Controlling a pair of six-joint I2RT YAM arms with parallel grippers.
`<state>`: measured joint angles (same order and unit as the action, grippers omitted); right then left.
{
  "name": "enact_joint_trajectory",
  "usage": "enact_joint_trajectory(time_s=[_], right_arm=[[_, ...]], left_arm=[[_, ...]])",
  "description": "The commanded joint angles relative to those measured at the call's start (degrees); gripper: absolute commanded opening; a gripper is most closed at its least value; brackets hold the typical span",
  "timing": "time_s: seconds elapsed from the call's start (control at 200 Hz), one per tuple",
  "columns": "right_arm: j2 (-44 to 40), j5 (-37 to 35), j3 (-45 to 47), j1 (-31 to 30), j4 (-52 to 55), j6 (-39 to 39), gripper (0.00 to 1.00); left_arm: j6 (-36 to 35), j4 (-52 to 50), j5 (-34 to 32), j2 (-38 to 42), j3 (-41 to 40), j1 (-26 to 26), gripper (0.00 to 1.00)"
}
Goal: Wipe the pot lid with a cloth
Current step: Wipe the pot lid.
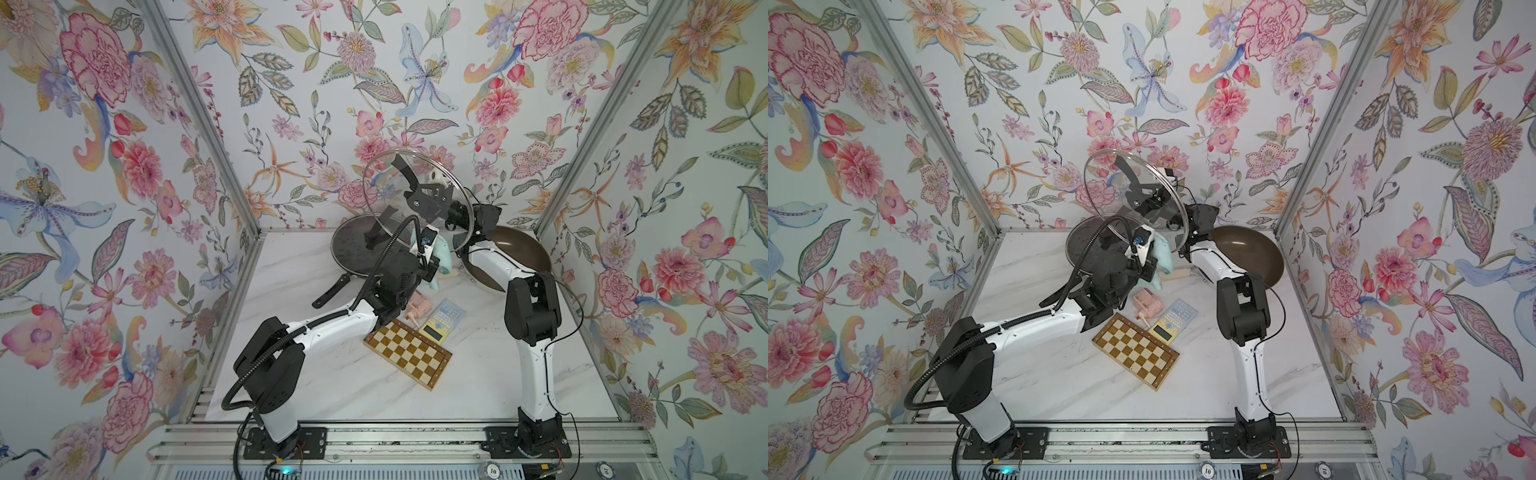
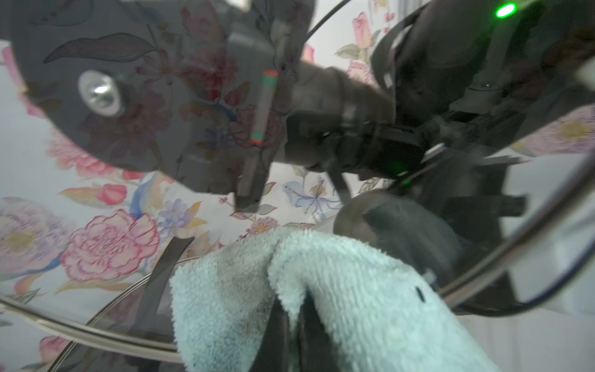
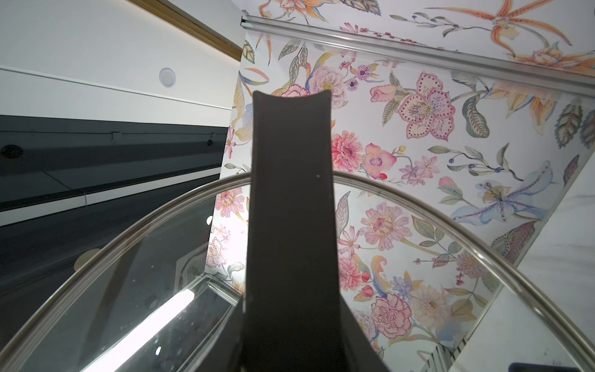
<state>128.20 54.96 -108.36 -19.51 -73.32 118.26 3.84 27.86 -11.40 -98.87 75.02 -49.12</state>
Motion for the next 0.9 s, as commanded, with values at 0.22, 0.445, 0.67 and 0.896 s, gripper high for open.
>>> enact_joint_trajectory(time_s=[0.22, 0.445, 0.67, 0.896], right_arm=[[-1.58, 1.48, 2.54, -2.21, 0.39, -7.43, 0.00], [-6.15, 2.20, 10.07, -3.14, -1.59, -9.77, 0.00], [-9.80, 2.31, 15.76, -3.09, -2.62, -10.67, 0.00], [-9.77, 2.48, 11.15, -2.39, -6.14, -8.83, 0.00]], left_arm=[[-4.21, 2.82, 13.03, 2.02, 15.28, 1.51, 0.00], [-7.22, 6.13, 3.38, 2.72, 15.22, 7.81, 0.00], [-7.79, 8.24, -9.80, 4.89, 8.72, 13.83, 0.00], [0.71, 0.20, -14.11, 7.86, 1.76, 15.57, 0.00]])
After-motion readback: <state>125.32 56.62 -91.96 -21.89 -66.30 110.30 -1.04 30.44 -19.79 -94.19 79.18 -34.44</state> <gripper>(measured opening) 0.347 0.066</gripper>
